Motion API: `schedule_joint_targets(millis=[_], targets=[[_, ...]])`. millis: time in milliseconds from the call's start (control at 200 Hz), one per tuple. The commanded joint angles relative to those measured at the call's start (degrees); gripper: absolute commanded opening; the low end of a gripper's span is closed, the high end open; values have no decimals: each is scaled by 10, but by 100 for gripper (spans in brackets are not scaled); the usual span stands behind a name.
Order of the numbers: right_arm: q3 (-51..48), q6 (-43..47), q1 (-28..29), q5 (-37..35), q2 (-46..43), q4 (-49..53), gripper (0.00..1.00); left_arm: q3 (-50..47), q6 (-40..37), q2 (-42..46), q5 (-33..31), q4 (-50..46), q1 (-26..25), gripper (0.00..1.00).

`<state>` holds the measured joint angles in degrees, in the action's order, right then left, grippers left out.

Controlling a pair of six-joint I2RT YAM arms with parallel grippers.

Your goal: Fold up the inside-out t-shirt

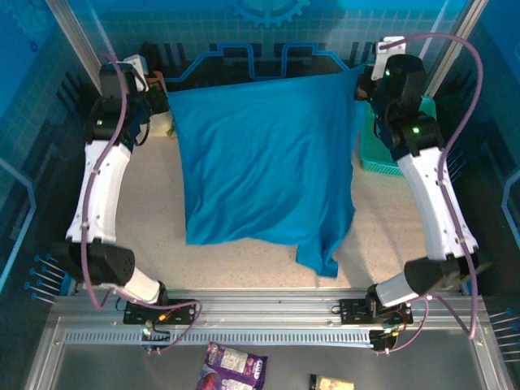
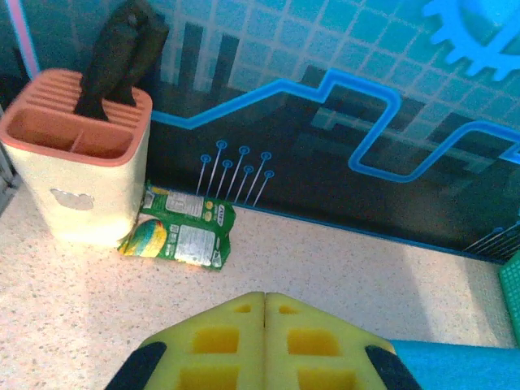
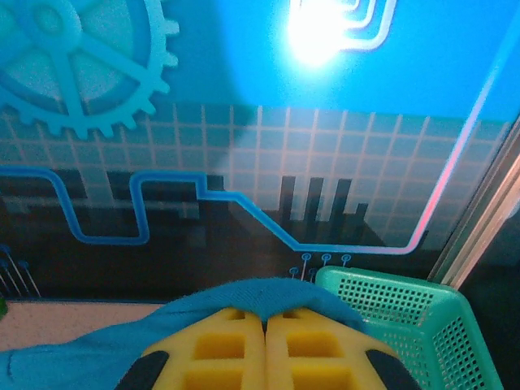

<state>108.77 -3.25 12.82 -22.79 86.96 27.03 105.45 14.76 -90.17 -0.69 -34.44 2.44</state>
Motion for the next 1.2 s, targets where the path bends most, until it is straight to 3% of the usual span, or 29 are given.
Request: schedule_joint_targets(millis=[0,215,395,550,755,866,1051,1196], targets=[[100,-11,-24,26,32,-55,0,107,48,-31,39,34,37,0],[240,-15,-38,53,84,-61,0,223,129,-79,122,81,80,0],[161,-12,-46,67,36,-62,0,209,131,-78,164,63,95,0],[-49,-41,-47,114,-81,-60,0,14,107,7,200,71,97,0],[-368,-97,-22,158,-233,12,0,-302,79,164,195,71,97,0],[-504,-139,-7,187,-270,52,0,-438,74,214,194,67,96,0],[-654,-213,15,208,-272,79,0,-591,108,235,171,58,96,0],[-697,-257,36,234,-261,89,0,-677,174,257,161,73,96,0]])
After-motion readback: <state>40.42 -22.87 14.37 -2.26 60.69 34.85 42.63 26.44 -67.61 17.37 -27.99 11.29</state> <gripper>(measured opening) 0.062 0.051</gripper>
